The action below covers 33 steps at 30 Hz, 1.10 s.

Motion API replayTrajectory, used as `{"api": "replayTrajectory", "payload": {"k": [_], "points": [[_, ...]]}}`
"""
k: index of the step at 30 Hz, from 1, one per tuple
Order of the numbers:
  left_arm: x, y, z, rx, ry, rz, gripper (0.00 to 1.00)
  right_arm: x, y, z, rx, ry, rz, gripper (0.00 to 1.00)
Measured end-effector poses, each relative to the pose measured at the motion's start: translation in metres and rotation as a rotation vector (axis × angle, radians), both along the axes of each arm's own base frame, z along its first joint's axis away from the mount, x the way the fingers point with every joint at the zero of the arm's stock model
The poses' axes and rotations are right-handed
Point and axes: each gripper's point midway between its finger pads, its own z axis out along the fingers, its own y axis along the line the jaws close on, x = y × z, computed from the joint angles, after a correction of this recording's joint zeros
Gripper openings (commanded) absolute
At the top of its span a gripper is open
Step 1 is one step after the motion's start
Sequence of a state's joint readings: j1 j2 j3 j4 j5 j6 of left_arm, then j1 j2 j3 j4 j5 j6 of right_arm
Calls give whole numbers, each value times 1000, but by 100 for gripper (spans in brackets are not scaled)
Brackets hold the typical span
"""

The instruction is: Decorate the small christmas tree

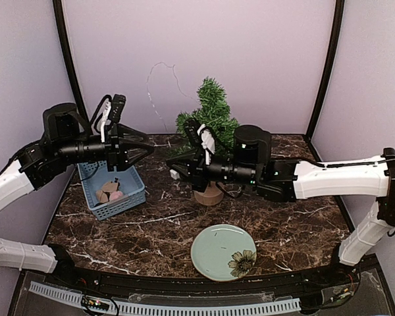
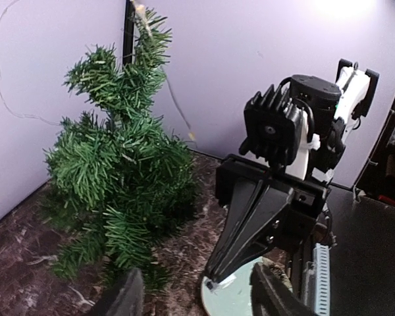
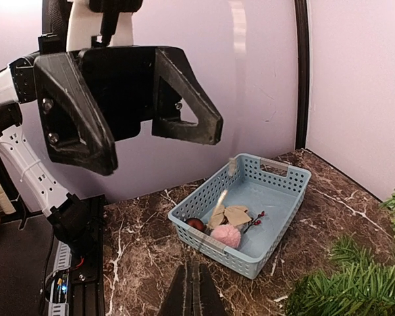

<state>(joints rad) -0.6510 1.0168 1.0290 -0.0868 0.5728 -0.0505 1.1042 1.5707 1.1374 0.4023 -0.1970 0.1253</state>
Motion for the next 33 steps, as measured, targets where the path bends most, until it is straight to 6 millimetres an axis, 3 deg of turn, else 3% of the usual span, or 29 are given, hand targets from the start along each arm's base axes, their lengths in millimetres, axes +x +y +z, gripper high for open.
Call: {"api": "replayTrajectory", "payload": {"k": [7,11,17,20,28,33], "points": [[9,18,11,-3,-35,132,77,-2,-6,-25,-110,19,-7,0],[28,31,43,-32,-89,240,78,-12,-5,-42,-181,20,14,0],[73,75,96,-116,-121,440,79,-34,-3,-63,-266,11,62,0],[92,75,106,-122,-115,471,79,-40,-4,-71,-302,1,71,0],[138,54,94,-80,-30,472,74,-50,-16,-72,-338,-15,73,0],[161,39,66,-28,42,449,69,-57,-25,-65,-337,-25,74,0]]}}
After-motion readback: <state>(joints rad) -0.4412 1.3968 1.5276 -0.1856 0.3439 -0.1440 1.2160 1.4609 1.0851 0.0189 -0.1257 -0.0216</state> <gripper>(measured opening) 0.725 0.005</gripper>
